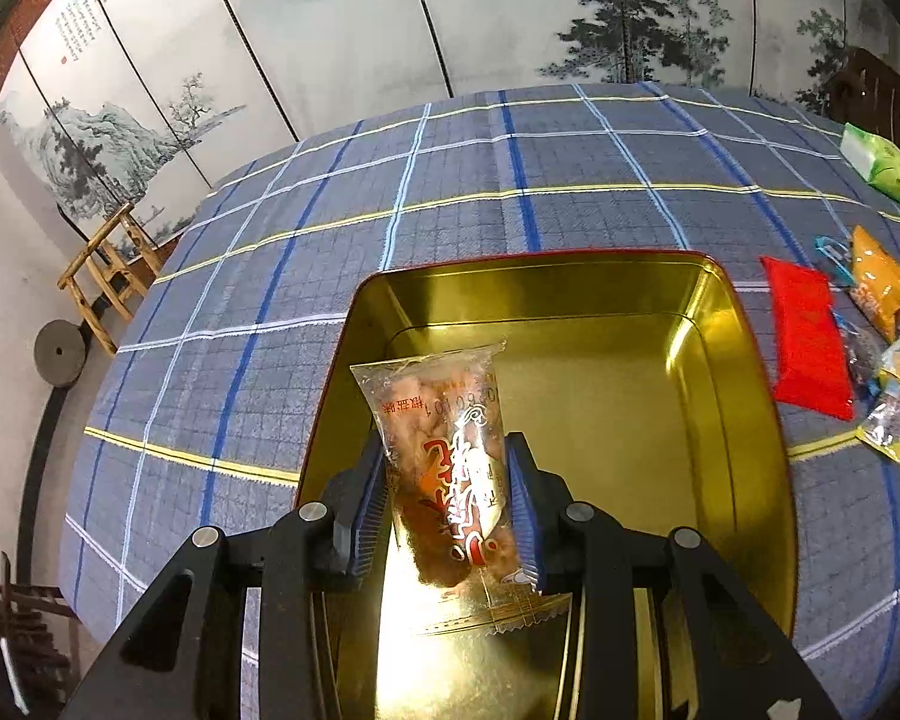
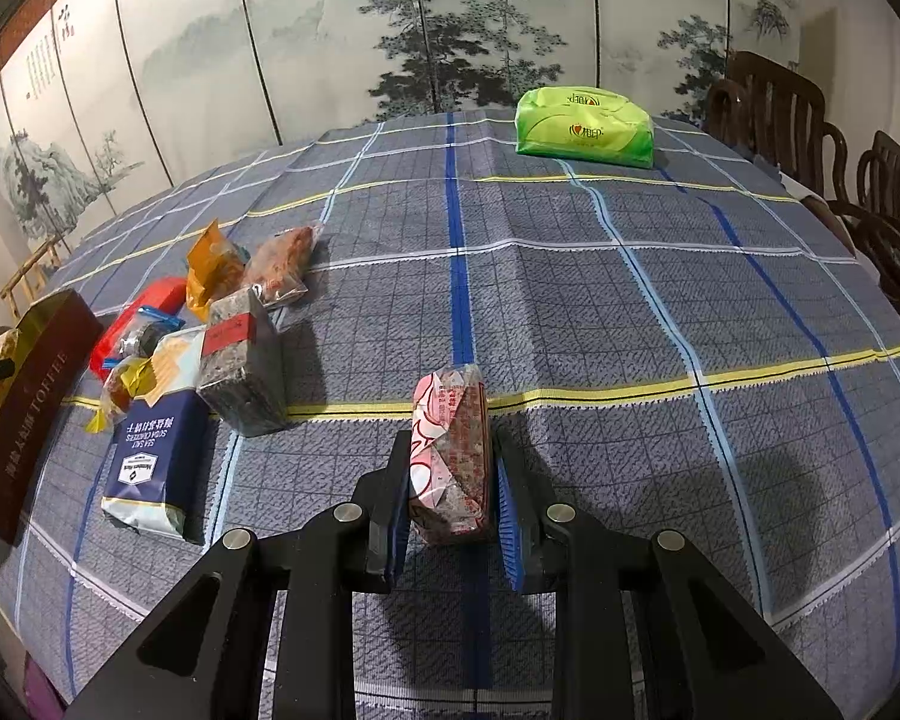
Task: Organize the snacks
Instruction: 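Lower the bread bag into the gold tin and open the left gripper, then carry the pink-wrapped snack into the gold tin and open the right gripper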
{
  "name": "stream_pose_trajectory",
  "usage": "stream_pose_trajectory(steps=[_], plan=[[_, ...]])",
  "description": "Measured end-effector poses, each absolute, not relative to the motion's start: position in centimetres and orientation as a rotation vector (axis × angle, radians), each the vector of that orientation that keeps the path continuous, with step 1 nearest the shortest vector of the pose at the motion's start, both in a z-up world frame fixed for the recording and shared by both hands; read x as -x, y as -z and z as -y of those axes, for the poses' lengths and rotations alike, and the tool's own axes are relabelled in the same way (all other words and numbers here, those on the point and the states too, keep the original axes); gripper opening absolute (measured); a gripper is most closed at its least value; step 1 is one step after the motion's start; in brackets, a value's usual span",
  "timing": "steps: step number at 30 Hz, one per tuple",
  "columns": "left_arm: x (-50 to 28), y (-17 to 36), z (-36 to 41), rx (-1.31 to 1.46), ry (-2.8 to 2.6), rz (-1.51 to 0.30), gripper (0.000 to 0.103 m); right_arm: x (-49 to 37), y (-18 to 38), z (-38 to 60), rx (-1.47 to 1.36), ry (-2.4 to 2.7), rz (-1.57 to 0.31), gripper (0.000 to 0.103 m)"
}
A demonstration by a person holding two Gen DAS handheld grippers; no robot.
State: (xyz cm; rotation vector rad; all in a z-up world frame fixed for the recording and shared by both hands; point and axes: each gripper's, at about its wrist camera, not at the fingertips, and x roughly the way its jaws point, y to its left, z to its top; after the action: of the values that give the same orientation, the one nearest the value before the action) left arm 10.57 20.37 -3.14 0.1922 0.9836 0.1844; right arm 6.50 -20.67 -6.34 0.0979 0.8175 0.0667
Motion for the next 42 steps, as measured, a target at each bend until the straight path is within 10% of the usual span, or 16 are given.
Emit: stream_pose_trajectory(steps=[17,42], plan=[[-8.9,0.9,-22.6,-0.125,-0.266,-0.907,0.062,-6.4,6.3,20.9,-0.121,-0.068,-0.822,0.026],[4.5,-1.9,-19.1,-0.018,-0.163,-0.825,0.067,-2.0,2.4,20.3,-0.384,-0.218,-0.816,0.025]])
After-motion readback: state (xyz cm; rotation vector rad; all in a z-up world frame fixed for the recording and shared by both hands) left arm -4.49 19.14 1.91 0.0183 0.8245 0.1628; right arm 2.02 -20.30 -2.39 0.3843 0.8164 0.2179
